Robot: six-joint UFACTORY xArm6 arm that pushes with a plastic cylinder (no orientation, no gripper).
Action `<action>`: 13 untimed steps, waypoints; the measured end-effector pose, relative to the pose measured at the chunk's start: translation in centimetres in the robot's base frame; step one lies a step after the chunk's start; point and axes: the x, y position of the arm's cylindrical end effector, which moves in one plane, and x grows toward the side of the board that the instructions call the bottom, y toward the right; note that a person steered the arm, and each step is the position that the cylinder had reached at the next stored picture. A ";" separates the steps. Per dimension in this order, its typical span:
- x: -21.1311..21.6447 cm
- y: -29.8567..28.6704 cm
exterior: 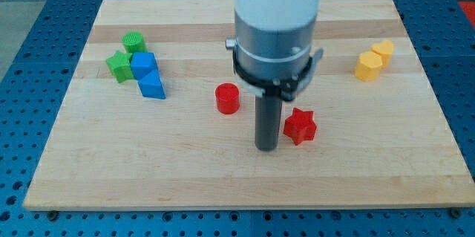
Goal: Push red circle into left side of red star
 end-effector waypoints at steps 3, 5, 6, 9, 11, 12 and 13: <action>-9.3 6.0; -13.8 8.9; -13.8 8.9; -13.1 -1.4; -13.2 -7.4; -13.9 -9.7; -12.7 -11.3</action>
